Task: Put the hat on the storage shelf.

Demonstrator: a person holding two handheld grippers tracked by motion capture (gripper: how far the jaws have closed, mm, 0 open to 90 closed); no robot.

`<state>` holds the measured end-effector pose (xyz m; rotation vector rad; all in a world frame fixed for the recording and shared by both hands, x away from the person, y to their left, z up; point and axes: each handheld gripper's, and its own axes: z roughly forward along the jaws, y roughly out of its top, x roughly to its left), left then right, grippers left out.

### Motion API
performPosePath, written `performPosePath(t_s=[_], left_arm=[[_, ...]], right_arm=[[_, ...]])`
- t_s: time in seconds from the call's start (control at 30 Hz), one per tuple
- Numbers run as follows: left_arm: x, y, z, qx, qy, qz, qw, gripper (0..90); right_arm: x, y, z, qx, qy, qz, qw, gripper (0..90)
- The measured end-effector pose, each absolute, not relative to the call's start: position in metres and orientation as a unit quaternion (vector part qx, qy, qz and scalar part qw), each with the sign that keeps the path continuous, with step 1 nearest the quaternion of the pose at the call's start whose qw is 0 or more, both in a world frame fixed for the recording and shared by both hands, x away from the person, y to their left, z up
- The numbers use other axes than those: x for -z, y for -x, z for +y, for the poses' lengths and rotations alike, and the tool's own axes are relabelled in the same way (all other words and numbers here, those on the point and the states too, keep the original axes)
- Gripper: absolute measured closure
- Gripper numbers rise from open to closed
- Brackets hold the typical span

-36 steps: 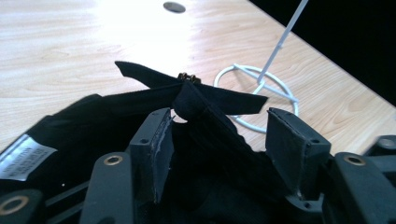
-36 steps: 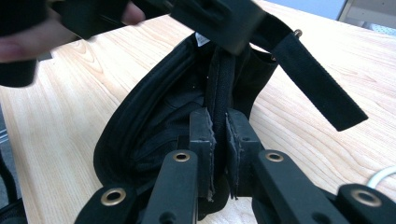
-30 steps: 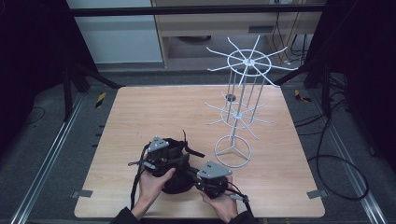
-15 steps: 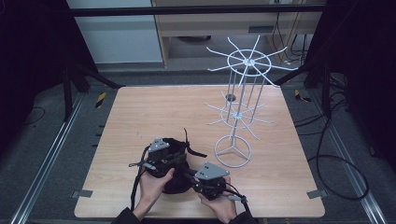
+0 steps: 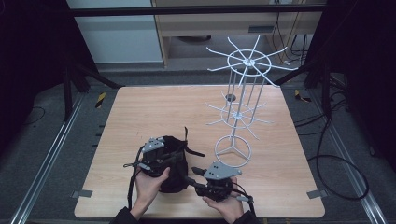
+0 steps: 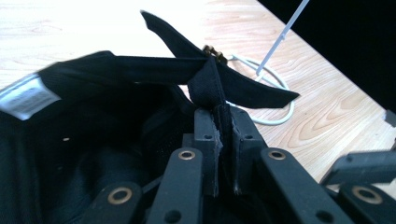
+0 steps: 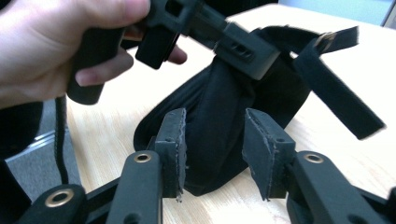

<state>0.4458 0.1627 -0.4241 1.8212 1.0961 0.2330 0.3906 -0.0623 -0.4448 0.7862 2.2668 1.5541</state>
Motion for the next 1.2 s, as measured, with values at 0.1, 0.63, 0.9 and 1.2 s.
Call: performPosePath(t_s=[0.1, 0.63, 0.9, 1.2], left_arm=[[0.418, -0.443, 0.168, -0.101, -0.742, 0.447, 0.49, 83.2], [0.383, -0.425, 0.187, -0.114, -0.721, 0.41, 0.547, 84.0], [0.371, -0.413, 0.182, -0.115, -0.717, 0.382, 0.572, 84.2], [0.365, -0.408, 0.18, -0.119, -0.712, 0.368, 0.586, 84.2]], right_arm=[[0.439, -0.389, -0.072, -0.547, -0.277, 0.776, 0.148, 58.3], [0.441, -0.396, -0.095, -0.544, -0.302, 0.767, 0.157, 50.7], [0.444, -0.396, -0.086, -0.545, -0.295, 0.773, 0.137, 43.3], [0.449, -0.397, -0.079, -0.544, -0.289, 0.777, 0.128, 40.8]])
